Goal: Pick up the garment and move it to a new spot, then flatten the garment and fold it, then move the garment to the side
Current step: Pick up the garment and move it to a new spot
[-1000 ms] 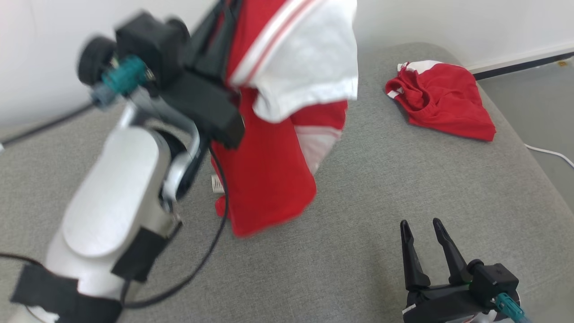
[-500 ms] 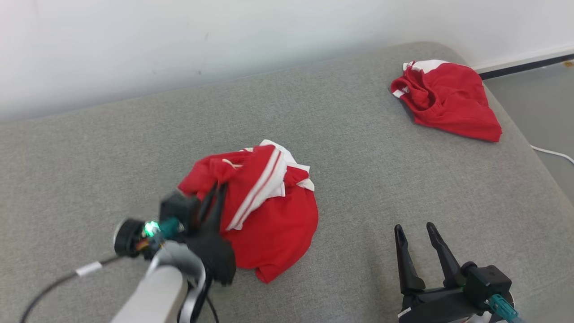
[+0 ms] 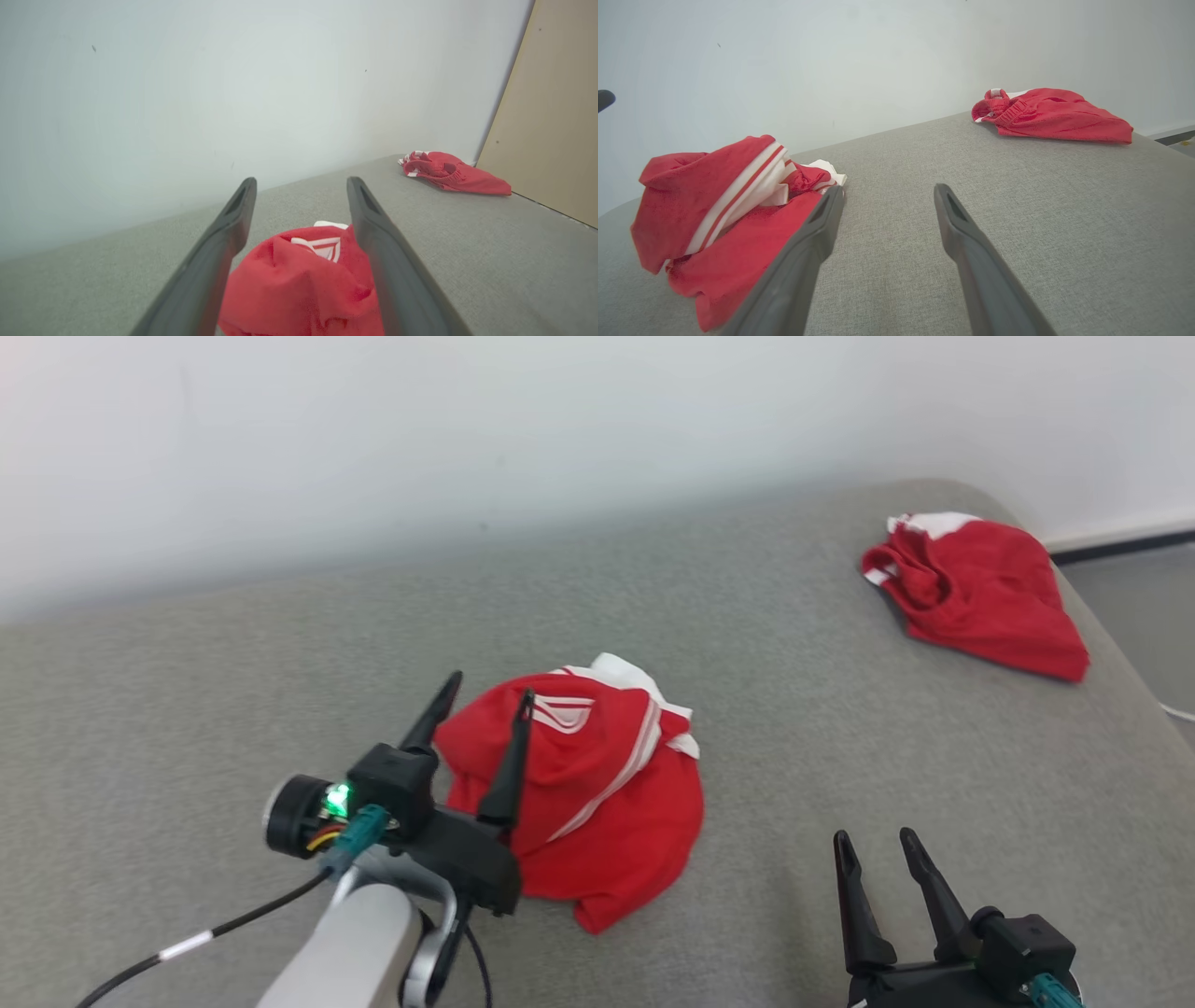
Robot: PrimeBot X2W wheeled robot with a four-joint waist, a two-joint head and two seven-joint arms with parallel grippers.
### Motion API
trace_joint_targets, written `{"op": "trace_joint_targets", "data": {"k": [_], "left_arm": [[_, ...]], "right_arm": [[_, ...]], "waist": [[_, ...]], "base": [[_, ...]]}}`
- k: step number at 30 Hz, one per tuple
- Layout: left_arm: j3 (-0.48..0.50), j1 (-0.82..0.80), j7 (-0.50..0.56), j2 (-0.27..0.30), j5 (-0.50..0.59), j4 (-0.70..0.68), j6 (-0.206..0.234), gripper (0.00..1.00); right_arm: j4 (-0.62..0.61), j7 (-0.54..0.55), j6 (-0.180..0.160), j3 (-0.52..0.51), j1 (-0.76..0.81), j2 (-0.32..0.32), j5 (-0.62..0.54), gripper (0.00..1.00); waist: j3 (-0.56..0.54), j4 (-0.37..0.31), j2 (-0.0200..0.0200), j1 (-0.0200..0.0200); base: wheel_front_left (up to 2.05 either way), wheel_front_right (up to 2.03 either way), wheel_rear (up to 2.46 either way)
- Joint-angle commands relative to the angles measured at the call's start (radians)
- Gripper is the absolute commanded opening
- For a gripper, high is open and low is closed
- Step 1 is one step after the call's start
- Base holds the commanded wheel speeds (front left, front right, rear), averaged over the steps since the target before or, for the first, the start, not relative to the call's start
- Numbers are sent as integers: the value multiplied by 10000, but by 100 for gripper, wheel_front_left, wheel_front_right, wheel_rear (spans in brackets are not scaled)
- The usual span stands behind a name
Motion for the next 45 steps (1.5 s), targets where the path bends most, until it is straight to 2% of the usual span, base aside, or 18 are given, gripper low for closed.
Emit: {"op": "trace_joint_targets", "data": {"k": [1, 13, 21, 27, 30, 45], "left_arm": [[84, 93, -62, 117, 89, -136, 62, 100], [1396, 1490, -122, 1339, 378, -1451, 766, 100], [2406, 3035, -125, 1773, 670, -2727, 787, 100], [3414, 4219, -126, 1551, 944, -3603, 691, 100], [3838, 4702, -127, 1351, 1174, -3869, 503, 100], [5000, 5815, -128, 579, 2143, -3620, -53, 100]], "right_arm": [[-50, 1, -26, -35, 92, 22, 112, 100], [-237, 1, -26, -448, 365, 22, 27, 100], [-289, 1, -26, -458, 456, 31, -8, 100], [-326, 1, -26, -459, 549, 33, -9, 100], [-337, 1, -26, -489, 577, 27, -33, 100], [-263, 1, -26, -547, 688, 31, -39, 100]], "waist": [[-373, 439, 0, 0], [-800, 1667, 0, 0], [-928, 2038, 0, 0], [-991, 2111, 0, 0], [-1009, 2143, 0, 0], [-1133, 2257, 0, 0]], "base": [[0, 0, 0], [0, 0, 0], [0, 0, 0], [0, 0, 0], [0, 0, 0], [0, 0, 0]]}}
